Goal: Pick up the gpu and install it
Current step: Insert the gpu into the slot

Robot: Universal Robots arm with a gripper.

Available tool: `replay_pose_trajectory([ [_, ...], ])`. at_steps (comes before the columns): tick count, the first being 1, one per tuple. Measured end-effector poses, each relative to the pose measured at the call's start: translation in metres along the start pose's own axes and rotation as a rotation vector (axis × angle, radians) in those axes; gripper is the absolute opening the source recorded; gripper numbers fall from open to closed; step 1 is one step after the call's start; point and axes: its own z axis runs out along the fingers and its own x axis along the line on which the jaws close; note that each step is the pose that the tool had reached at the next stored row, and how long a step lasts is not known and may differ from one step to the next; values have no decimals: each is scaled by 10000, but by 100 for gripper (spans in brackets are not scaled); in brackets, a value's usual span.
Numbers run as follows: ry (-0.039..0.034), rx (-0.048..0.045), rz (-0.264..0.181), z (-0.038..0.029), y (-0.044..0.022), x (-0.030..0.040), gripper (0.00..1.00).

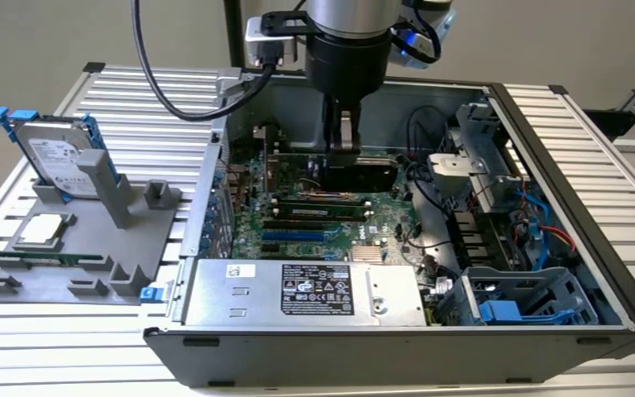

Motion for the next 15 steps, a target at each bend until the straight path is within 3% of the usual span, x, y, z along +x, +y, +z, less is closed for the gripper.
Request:
replay_pose_trajectory([
  [15,17,0,-1,71,3,2,0],
])
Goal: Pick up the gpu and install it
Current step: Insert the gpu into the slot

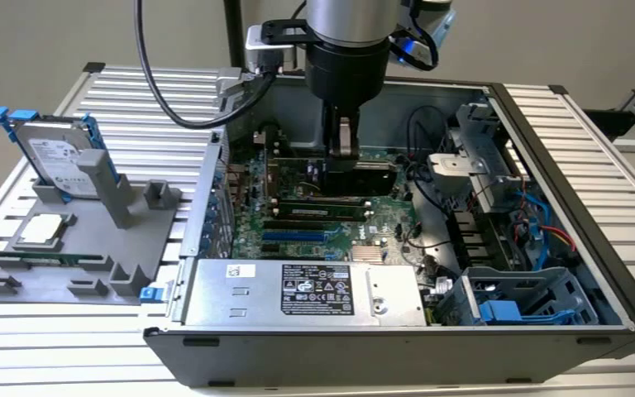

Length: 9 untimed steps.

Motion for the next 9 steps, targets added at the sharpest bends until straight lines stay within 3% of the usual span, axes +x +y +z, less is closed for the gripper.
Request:
replay_pose_trajectory([
  [9,16,0,0,48,2,1,0],
])
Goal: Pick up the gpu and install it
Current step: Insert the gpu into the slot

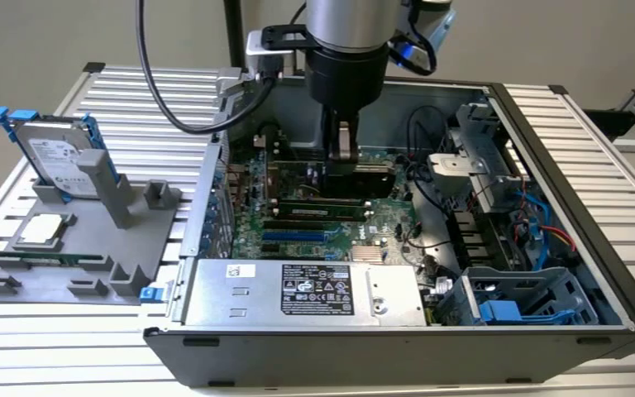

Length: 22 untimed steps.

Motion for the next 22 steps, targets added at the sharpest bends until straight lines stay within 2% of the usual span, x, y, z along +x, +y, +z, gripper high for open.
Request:
replay_pose_trajectory([
  [9,10,0,0,45,2,1,0],
  [17,13,1,0,57,2,0,0],
  [22,73,0,-3,82,3,1,0],
])
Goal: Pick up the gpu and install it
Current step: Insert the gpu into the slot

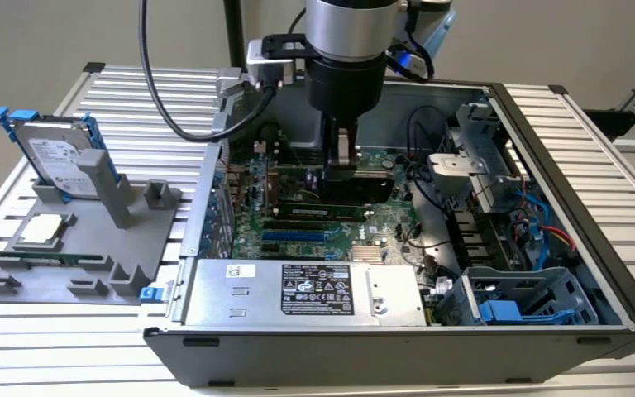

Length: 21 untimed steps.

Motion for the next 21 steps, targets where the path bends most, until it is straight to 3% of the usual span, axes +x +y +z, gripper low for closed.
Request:
replay_pose_trajectory([
  [15,2,1,0,22,1,0,0],
  [21,2,1,-5,85,7,1,0],
])
